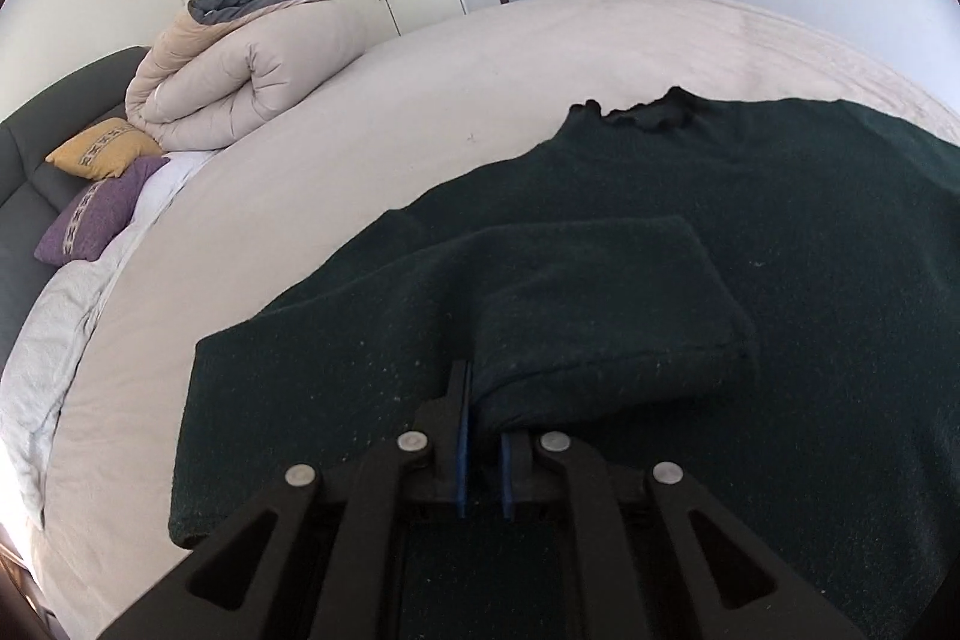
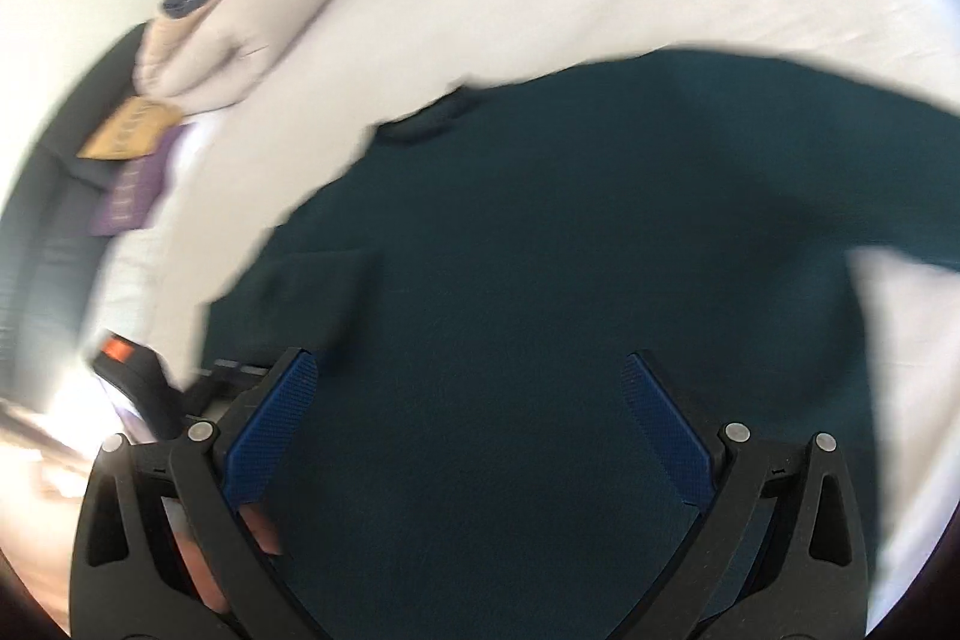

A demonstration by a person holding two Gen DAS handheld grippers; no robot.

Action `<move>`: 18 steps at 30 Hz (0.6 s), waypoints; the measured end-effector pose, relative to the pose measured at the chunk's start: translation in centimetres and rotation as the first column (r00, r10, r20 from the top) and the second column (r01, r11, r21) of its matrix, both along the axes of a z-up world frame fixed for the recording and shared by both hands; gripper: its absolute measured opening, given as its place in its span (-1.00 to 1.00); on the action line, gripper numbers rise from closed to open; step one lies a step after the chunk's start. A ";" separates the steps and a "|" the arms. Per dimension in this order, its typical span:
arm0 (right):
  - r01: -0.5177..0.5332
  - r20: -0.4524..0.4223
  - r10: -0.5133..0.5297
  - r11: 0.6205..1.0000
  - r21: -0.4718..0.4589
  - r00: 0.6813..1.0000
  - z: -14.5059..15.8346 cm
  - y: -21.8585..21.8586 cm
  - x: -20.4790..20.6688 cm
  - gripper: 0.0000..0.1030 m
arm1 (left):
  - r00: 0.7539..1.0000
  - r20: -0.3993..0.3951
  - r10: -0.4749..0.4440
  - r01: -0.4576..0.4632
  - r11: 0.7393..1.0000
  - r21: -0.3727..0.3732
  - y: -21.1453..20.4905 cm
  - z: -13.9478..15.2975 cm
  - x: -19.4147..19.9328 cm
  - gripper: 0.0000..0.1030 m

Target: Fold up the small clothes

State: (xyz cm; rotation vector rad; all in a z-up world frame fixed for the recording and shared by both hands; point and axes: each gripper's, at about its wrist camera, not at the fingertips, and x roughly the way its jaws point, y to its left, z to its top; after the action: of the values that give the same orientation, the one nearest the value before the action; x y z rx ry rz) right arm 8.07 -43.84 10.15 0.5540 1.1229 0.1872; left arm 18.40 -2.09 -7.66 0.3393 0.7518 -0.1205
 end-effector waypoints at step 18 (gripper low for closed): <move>0.022 -0.241 0.060 0.946 0.324 0.969 -14.6 10.9 8.5 0.12 | 0.999 -0.020 0.044 -0.048 0.974 -0.223 3.5 0.6 2.0 -0.80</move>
State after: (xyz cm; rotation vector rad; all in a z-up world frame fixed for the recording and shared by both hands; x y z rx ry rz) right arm 16.53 -32.93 -4.46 0.8793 1.3522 0.3311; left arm 20.42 1.45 -7.03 0.1062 0.7526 -0.1627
